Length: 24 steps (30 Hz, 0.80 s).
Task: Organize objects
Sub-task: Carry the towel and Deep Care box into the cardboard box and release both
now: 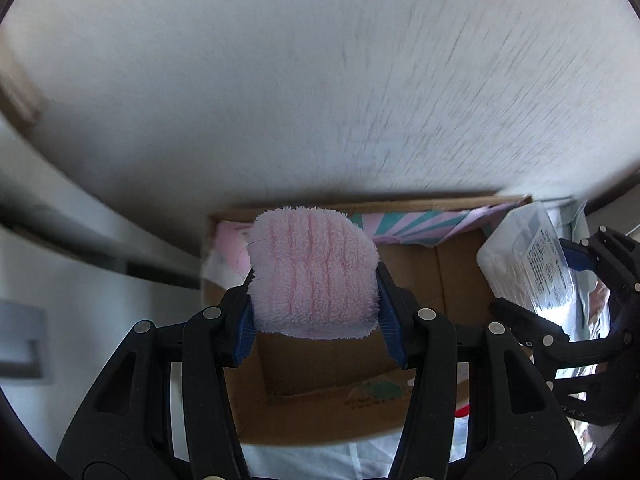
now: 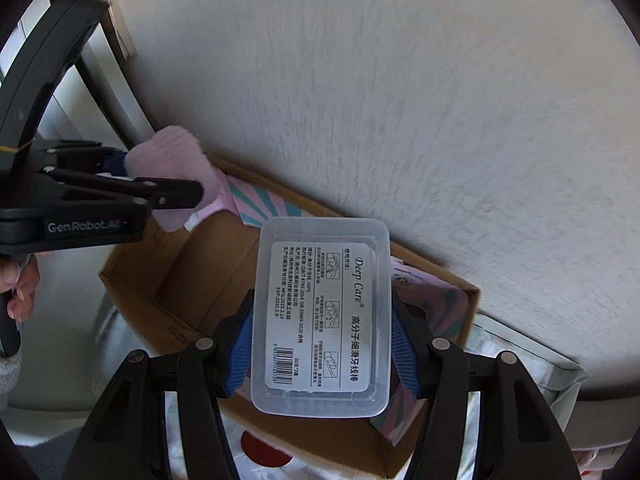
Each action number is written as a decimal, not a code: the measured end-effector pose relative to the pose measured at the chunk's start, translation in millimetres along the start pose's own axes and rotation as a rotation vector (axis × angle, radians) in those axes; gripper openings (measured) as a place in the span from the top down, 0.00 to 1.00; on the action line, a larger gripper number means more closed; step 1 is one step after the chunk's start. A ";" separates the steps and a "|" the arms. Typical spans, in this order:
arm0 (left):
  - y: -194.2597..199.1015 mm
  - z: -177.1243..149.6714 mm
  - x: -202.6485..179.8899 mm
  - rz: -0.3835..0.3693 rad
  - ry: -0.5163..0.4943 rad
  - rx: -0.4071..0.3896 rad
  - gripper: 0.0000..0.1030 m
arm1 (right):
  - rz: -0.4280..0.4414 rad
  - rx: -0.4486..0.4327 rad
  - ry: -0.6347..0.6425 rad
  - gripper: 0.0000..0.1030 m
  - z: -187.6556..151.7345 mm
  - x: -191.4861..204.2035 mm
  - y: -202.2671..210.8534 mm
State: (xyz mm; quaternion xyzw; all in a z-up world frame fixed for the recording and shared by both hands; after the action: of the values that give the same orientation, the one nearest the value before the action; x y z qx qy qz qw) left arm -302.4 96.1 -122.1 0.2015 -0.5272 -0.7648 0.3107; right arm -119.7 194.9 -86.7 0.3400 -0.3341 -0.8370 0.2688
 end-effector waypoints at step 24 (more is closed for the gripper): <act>-88.7 -39.2 -12.3 -0.015 -0.155 0.163 0.54 | 0.075 0.132 -0.012 0.46 -36.7 14.7 -86.7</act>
State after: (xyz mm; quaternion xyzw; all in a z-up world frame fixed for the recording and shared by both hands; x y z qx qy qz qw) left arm -291.8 100.2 -219.2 0.1701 -0.6086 -0.7350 0.2460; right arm -120.7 225.9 -176.7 0.3394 -0.4027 -0.8044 0.2750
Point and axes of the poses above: each gripper's, at about its wrist camera, not at the fingertips, and y roughly against the way its jaws point, x to its left, z to its top, the point moved 7 cm from there along -y, roughly the way its jaws point, and after that the axes turned 5 degrees about z, right-handed, at the moved point
